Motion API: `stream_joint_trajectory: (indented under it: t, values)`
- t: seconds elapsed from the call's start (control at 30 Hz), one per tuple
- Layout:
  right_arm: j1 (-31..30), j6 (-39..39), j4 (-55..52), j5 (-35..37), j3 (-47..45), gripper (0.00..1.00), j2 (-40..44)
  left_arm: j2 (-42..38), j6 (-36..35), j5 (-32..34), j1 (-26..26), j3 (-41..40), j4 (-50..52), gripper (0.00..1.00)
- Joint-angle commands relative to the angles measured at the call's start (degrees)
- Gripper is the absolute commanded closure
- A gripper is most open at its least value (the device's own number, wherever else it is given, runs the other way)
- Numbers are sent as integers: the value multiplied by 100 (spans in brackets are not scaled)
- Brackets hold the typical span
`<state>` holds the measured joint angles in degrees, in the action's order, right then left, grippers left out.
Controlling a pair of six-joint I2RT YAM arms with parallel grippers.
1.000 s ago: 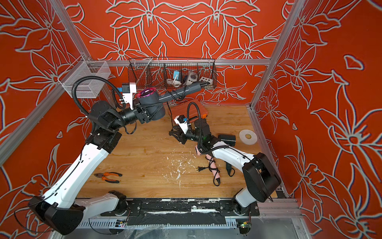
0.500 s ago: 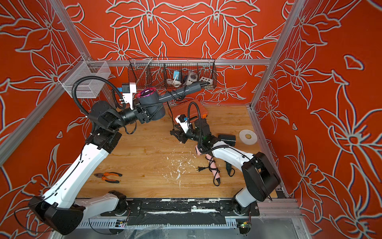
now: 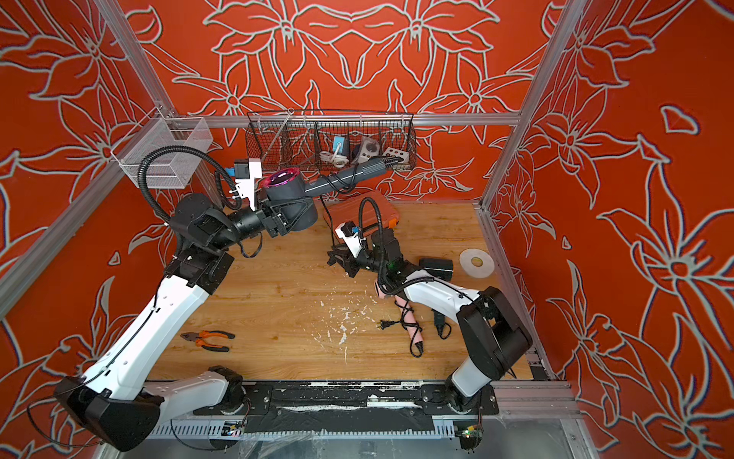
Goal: Wrap the cord around the hair dryer
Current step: Wrap the power cord around the hair dryer.
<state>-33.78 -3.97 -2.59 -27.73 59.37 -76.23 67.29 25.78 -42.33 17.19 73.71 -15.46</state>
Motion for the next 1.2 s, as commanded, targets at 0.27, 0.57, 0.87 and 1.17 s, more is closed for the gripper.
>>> stream_joint_trajectory:
  t: [0.27, 0.57, 0.87, 1.17]
  values:
    - [-585, 588, 2109, -1403, 316, 44, -1724, -54, 178, 12, -23, 213, -660, 100]
    - [-586, 1459, 3421, -1970, -79, 39, -1729, -206, -120, 5, -33, 284, -308, 100]
    - [-519, 583, 2869, -322, -378, 48, -1073, -188, -9, -4, -32, 229, -444, 100]
    - [-436, 681, 2974, -239, -343, 51, -1210, -170, 47, 5, -36, 275, -480, 100]
